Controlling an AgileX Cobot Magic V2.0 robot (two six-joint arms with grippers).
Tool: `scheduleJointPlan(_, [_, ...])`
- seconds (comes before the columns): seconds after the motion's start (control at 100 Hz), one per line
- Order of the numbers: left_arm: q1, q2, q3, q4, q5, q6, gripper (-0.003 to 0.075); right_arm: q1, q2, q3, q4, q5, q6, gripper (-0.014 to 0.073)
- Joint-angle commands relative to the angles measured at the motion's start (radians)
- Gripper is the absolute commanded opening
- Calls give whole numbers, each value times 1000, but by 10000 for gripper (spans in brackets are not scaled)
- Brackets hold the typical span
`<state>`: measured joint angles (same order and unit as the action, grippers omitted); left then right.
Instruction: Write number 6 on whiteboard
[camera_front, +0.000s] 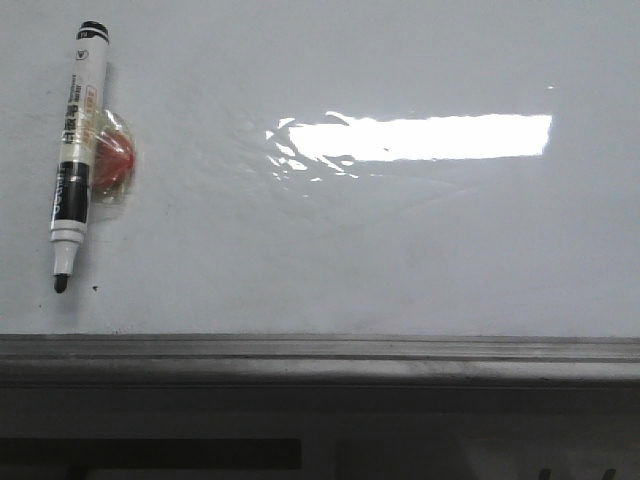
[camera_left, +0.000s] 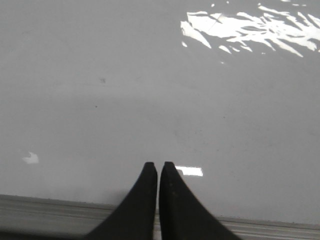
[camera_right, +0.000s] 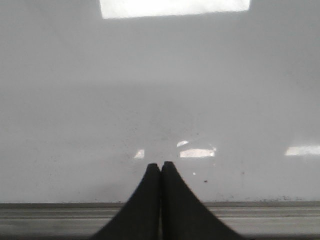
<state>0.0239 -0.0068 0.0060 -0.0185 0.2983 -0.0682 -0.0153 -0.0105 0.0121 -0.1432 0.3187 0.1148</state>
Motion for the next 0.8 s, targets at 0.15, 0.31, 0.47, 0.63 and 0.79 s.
scheduleJointPlan(0.15, [4, -30, 42, 5, -96, -9, -19, -5, -20, 29, -23, -119, -7, -64])
scheduleJointPlan(0.31, [4, -30, 42, 5, -136, -9, -19, -5, -20, 29, -21, -164, -7, -64])
scheduleJointPlan(0.47, [4, -30, 42, 5, -186, -9, -19, -5, -18, 29, -14, -364, -7, -64])
scheduleJointPlan(0.63, [4, -30, 42, 5, -225, -9, -19, -5, -18, 29, 75, -296, 6, -64])
scheduleJointPlan(0.79, [4, -23, 29, 2, -217, -9, -19, -5, -1, 21, 134, -266, 11, -64])
